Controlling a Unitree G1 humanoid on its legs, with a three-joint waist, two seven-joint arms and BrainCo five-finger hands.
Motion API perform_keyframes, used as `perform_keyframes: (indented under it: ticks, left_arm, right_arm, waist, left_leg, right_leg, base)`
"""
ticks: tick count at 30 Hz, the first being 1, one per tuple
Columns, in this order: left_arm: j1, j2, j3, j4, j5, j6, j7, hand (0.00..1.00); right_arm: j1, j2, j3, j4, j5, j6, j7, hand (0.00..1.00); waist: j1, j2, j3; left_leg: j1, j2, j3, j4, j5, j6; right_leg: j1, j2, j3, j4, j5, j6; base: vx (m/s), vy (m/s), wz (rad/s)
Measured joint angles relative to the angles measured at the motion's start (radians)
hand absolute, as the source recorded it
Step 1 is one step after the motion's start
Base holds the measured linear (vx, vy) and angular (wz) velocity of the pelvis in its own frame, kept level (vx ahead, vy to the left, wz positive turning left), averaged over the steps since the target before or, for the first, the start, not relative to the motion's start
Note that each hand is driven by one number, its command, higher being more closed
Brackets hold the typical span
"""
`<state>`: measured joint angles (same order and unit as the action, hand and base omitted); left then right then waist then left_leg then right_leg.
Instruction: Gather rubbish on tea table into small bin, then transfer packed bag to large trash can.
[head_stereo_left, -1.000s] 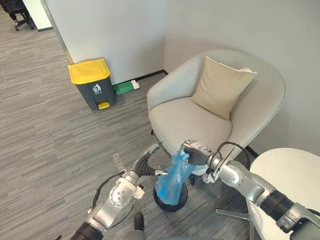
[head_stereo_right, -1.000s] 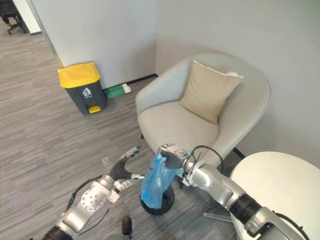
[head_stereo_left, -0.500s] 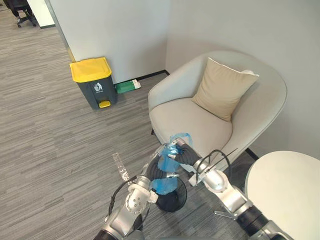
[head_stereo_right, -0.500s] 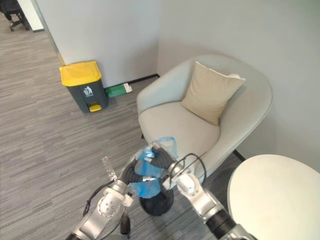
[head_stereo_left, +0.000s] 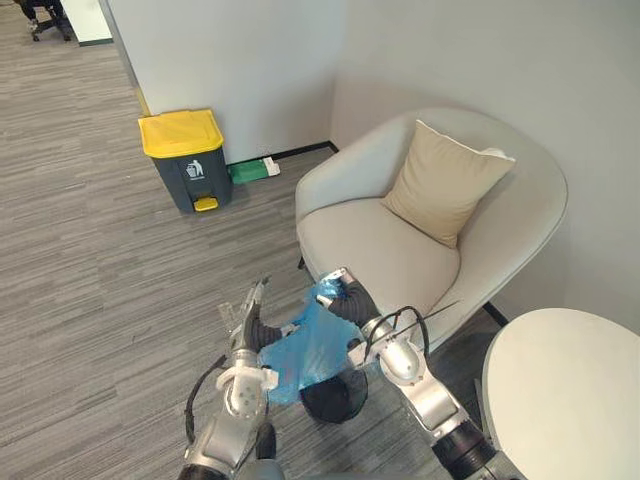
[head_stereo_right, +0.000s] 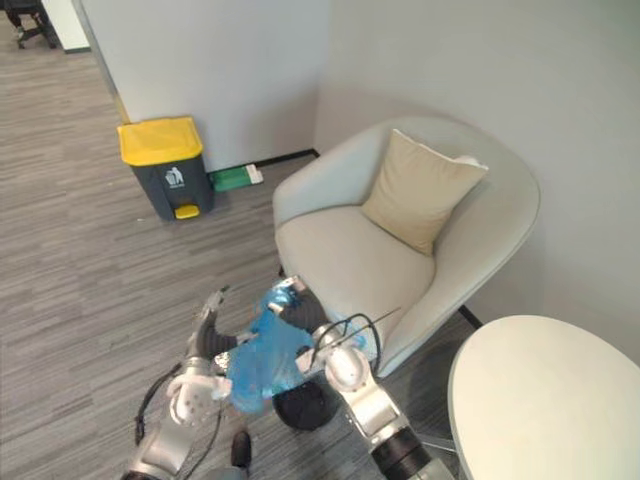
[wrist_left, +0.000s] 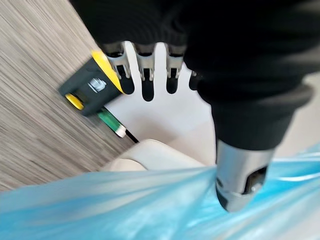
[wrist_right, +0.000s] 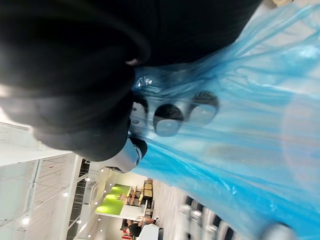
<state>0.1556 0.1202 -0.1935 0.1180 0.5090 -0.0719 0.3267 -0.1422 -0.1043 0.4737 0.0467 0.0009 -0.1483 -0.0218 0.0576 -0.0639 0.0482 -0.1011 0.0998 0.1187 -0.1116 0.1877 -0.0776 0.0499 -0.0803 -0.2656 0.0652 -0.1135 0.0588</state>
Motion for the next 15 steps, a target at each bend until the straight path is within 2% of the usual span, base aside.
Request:
perform_keyframes:
  ticks: [6, 8, 15]
  left_arm:
    - [0.038, -0.024, -0.002, -0.036, -0.001, 0.0, -0.005, 0.0]
    - [0.045, -0.024, -0.007, -0.055, -0.005, -0.003, -0.021, 0.0]
    - [0.045, -0.018, -0.089, -0.057, -0.031, -0.011, -0.071, 0.0]
  right_arm:
    - [-0.005, 0.024, 0.005, -0.074, 0.001, 0.002, -0.009, 1.0]
    - [-0.015, 0.025, 0.008, -0.08, 0.001, 0.001, -0.012, 1.0]
    - [-0.027, 0.023, 0.025, -0.08, 0.001, 0.001, -0.015, 1.0]
  waist:
    - [0.005, -0.009, 0.005]
    - [0.005, -0.019, 0.01]
    - [0.004, -0.025, 0.011]
  left_leg:
    - [-0.002, 0.0, -0.007, 0.0, -0.003, -0.004]
    - [-0.003, 0.0, -0.009, 0.0, -0.002, -0.003]
    - [-0.004, -0.003, -0.013, 0.0, -0.001, -0.001]
  right_leg:
    - [0.001, 0.0, -0.007, 0.001, -0.01, -0.008]
    - [0.001, 0.001, -0.009, 0.001, -0.01, -0.006]
    - [0.003, 0.0, -0.012, 0.003, -0.007, 0.0]
  base:
    - [-0.01, -0.005, 0.03]
    - [0.01, -0.008, 0.02]
    - [0.02, -0.011, 0.01]
